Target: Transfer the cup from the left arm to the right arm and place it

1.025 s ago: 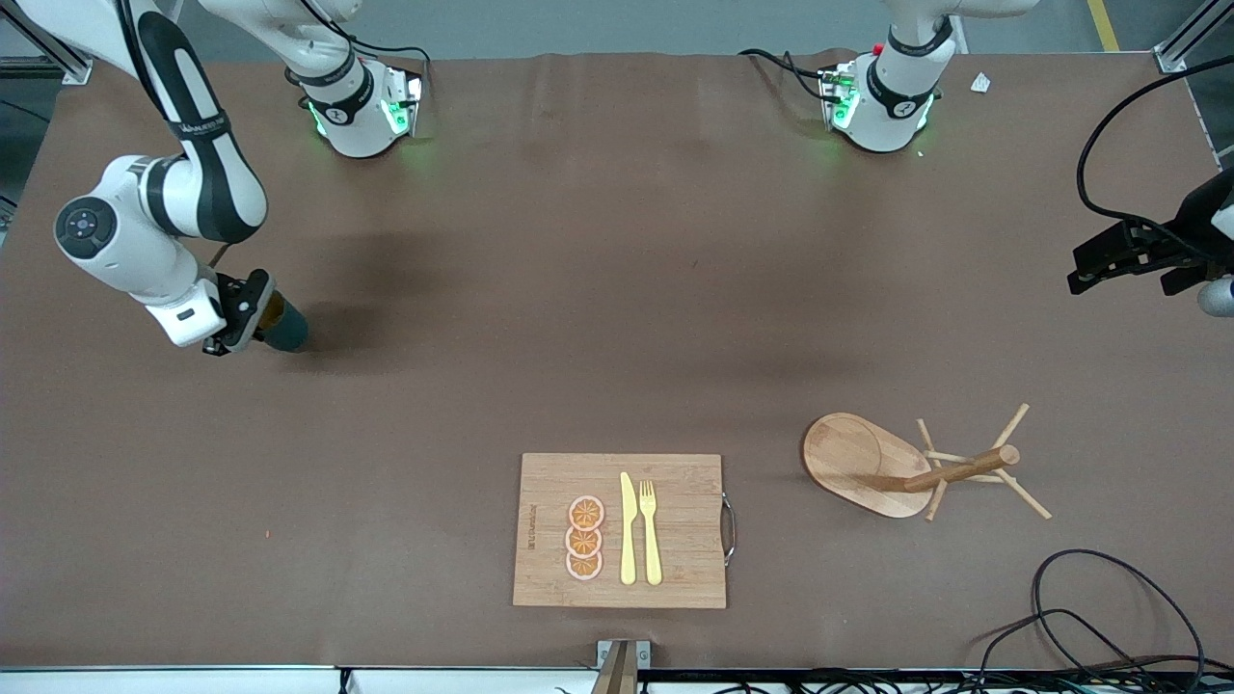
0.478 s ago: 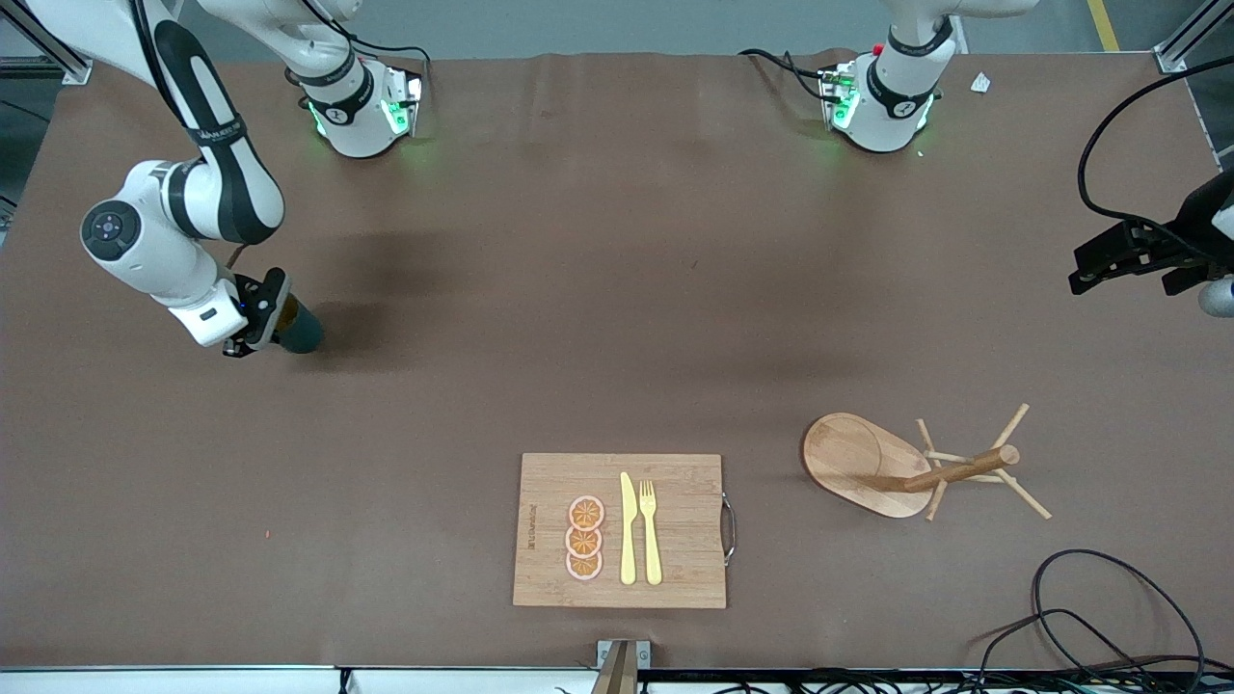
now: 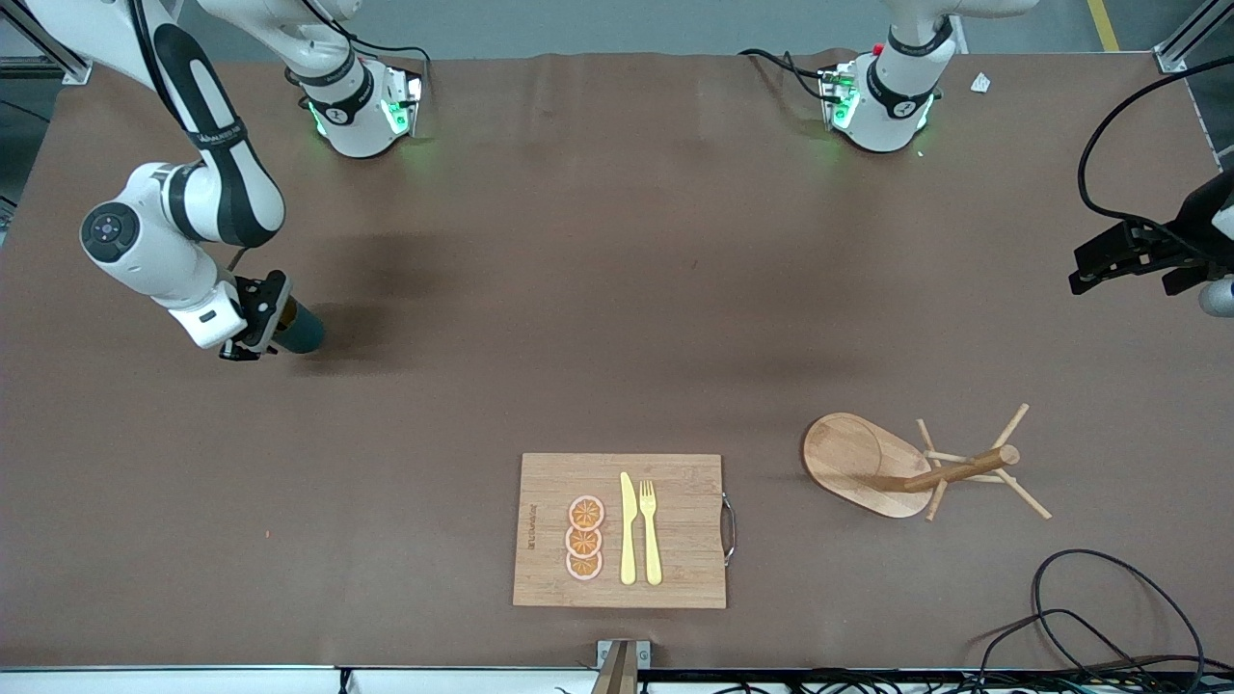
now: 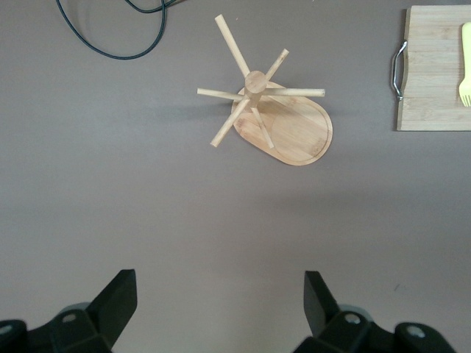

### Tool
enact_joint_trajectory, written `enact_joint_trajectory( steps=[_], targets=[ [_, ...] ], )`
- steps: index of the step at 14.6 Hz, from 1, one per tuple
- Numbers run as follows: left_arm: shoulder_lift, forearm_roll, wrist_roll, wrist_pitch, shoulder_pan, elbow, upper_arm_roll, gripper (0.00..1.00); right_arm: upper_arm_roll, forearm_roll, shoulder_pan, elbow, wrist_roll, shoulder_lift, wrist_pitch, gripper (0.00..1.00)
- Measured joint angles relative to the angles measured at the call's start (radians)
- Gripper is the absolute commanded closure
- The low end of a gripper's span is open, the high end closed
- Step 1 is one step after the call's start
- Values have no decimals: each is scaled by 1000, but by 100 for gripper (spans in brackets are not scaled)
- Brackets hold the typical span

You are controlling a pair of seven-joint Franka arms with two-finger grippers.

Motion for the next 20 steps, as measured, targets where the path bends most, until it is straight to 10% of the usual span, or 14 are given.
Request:
enact_joint_trajectory(
  steps=[20],
  targets=[
    [0,0,0,0,2,0,0,0,-1,32,23,487,1150,-190,-856,0]
  ],
)
